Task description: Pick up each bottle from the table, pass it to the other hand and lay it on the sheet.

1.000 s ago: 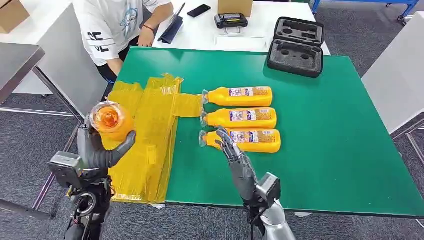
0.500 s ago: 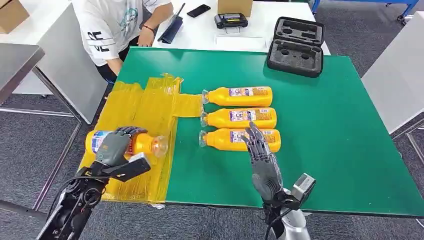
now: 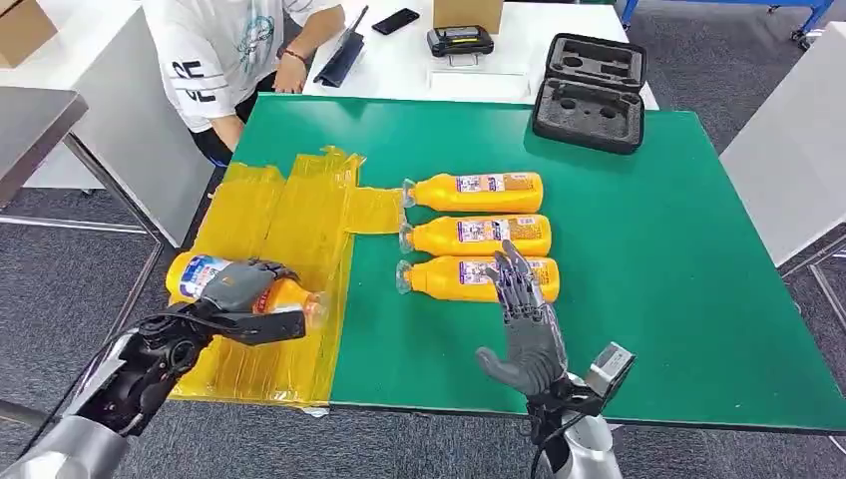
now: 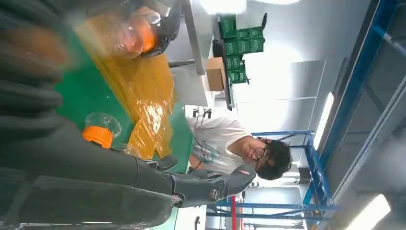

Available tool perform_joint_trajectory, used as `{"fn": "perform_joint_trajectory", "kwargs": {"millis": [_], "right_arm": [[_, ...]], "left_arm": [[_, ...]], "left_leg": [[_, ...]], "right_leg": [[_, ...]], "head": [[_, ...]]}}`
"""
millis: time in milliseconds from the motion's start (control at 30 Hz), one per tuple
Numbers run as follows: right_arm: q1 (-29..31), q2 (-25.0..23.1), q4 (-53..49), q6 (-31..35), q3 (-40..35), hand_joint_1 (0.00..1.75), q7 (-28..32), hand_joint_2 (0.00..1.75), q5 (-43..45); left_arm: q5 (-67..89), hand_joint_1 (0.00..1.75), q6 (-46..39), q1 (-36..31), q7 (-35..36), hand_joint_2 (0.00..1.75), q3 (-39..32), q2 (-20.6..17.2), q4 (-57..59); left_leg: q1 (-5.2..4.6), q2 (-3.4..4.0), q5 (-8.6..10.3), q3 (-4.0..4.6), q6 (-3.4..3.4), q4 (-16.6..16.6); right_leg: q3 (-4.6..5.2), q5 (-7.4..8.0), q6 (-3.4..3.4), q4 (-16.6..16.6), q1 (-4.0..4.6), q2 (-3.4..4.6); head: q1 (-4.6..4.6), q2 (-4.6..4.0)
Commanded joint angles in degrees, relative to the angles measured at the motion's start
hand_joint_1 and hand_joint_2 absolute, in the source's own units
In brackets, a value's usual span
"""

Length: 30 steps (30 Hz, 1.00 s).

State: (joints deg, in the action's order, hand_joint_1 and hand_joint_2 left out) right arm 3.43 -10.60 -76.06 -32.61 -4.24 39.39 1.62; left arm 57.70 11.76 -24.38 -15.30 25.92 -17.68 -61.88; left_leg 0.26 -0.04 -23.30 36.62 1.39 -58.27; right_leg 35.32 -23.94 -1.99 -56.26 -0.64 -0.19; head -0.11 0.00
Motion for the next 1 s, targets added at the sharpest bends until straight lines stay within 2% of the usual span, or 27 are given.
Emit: {"fn": "perform_joint_trajectory", "kwargs": {"millis": [33, 267, 433, 500, 567, 600, 633, 667, 700, 767, 833, 867, 900, 933, 1000], "right_arm": [[3.4, 0.8, 5.2, -0.1, -0.6, 0.0, 0.0, 1.75, -0.1], [4.7, 1.3, 8.4, 1.5, -2.3, 0.0, 0.4, 1.75, -1.0], [4.8, 1.5, 9.5, 2.0, -2.6, 0.0, 0.6, 1.75, -1.0], [4.7, 1.5, 9.7, 2.1, -2.7, 0.0, 0.6, 1.75, -1.0], [4.4, 1.5, 9.5, 2.3, -2.7, 0.0, 0.6, 1.75, -1.0], [4.2, 1.5, 9.2, 2.5, -2.7, 0.0, 0.6, 1.75, -1.1], [4.0, 1.5, 9.1, 2.7, -2.6, 0.0, 0.6, 1.75, -1.2], [3.8, 1.5, 9.0, 2.8, -2.6, 0.0, 0.6, 1.75, -1.2], [3.6, 1.5, 8.9, 2.8, -2.5, 0.0, 0.6, 1.75, -1.2], [3.5, 1.6, 8.8, 2.8, -2.5, 0.0, 0.6, 1.75, -1.2], [3.0, 1.5, 8.1, 3.0, -2.3, 0.0, 0.6, 1.75, -1.1], [2.7, 1.6, 7.8, 3.0, -2.1, 0.0, 0.6, 1.75, -1.1], [2.4, 1.6, 7.5, 3.1, -2.0, 0.0, 0.6, 1.75, -1.1], [2.0, 1.6, 7.1, 3.2, -1.7, 0.0, 0.6, 1.75, -1.1], [1.2, 1.6, 6.2, 3.1, -1.4, 0.0, 0.5, 1.75, -1.0]], "left_arm": [[-0.1, 1.75, 4.0, -6.8, 0.1, 1.75, 7.0, -2.8, 7.1], [-3.1, 1.75, 10.2, -19.8, -3.2, 1.75, 12.7, -3.2, 17.9], [-4.3, 1.75, 10.6, -21.1, -3.9, 1.75, 15.5, -3.0, 21.9], [-4.4, 1.66, 9.9, -20.5, -3.7, 1.75, 16.3, -2.5, 23.1], [-4.3, 1.45, 8.7, -20.4, -3.2, 1.75, 17.2, -1.8, 24.8], [-4.7, 1.27, 8.3, -20.8, -3.3, 1.75, 18.1, -1.1, 26.3], [-5.1, 0.4, 8.1, -21.1, -3.2, 1.75, 18.4, -0.5, 27.2], [-4.8, 0.45, 8.5, -21.6, -3.5, 1.75, 19.2, -0.1, 27.9], [-5.0, 0.52, 8.6, -22.0, -3.7, 1.75, 19.4, 0.2, 28.2], [-5.1, 0.52, 8.9, -22.3, -3.7, 1.75, 19.4, 0.5, 28.3], [-5.3, 0.35, 8.5, -22.6, -3.6, 1.75, 19.5, 1.0, 29.0], [-5.1, 0.38, 8.5, -23.1, -3.7, 1.75, 20.3, 1.6, 30.0], [-5.2, 0.35, 8.2, -23.2, -3.5, 1.75, 20.3, 2.0, 30.3], [-5.2, 0.44, 8.3, -23.3, -3.5, 1.75, 20.7, 2.7, 31.1], [-5.4, 0.38, 7.8, -23.3, -3.4, 1.75, 21.0, 3.7, 32.2]], "left_leg": [[0.03, -0.01, -0.08, -0.23, -0.04, 0.0], [0.12, -0.21, -0.04, -0.17, -0.09, -0.1], [0.06, -0.09, 0.04, -0.14, -0.05, 0.0], [0.03, -0.07, 0.02, -0.23, -0.04, 0.0], [0.02, -0.08, -0.03, -0.41, -0.05, 0.1], [0.0, -0.08, 0.02, -0.26, -0.04, 0.1], [0.03, -0.1, -0.04, -0.41, -0.06, 0.1], [0.02, -0.17, 0.05, -0.19, -0.03, 0.1], [0.04, -0.19, -0.01, -0.34, -0.05, 0.1], [0.02, -0.13, 0.07, -0.13, -0.03, 0.0], [0.06, -0.18, -0.04, -0.43, -0.07, 0.0], [0.04, -0.1, 0.04, -0.18, -0.04, 0.0], [0.04, -0.17, 0.02, -0.27, -0.05, 0.0], [0.03, -0.17, 0.06, -0.17, -0.04, 0.0], [0.04, -0.24, 0.04, -0.23, -0.05, 0.0]], "right_leg": [[-0.24, -0.07, 0.05, 0.0, 0.03, 0.0], [-0.26, -0.09, 0.11, 0.0, 0.13, -0.2], [-0.18, -0.01, 0.05, 0.0, 0.07, -0.03], [-0.26, -0.04, 0.04, 0.0, 0.04, -0.01], [-0.45, -0.09, 0.06, 0.1, 0.02, -0.01], [-0.29, -0.04, 0.03, 0.1, 0.0, -0.02], [-0.45, -0.1, 0.06, 0.1, 0.03, -0.04], [-0.24, -0.05, 0.03, 0.0, 0.02, -0.11], [-0.4, -0.11, 0.06, 0.0, 0.04, -0.14], [-0.17, -0.04, 0.03, 0.0, 0.02, -0.14], [-0.5, -0.15, 0.08, 0.1, 0.06, -0.18], [-0.23, -0.04, 0.05, 0.0, 0.05, -0.1], [-0.34, -0.09, 0.06, 0.0, 0.04, -0.17], [-0.23, -0.05, 0.04, 0.0, 0.03, -0.17], [-0.31, -0.09, 0.05, 0.0, 0.04, -0.24]], "head": [[0.0, 0.0], [0.0, 0.0], [-0.02, 0.0], [0.0, 0.0], [0.0, 0.0], [-0.02, 0.0], [0.0, 0.0], [-0.02, 0.0], [0.0, 0.0], [0.0, 0.0], [-0.02, 0.0], [0.0, 0.0], [-0.02, 0.0], [-0.02, 0.0], [0.0, 0.0]]}}
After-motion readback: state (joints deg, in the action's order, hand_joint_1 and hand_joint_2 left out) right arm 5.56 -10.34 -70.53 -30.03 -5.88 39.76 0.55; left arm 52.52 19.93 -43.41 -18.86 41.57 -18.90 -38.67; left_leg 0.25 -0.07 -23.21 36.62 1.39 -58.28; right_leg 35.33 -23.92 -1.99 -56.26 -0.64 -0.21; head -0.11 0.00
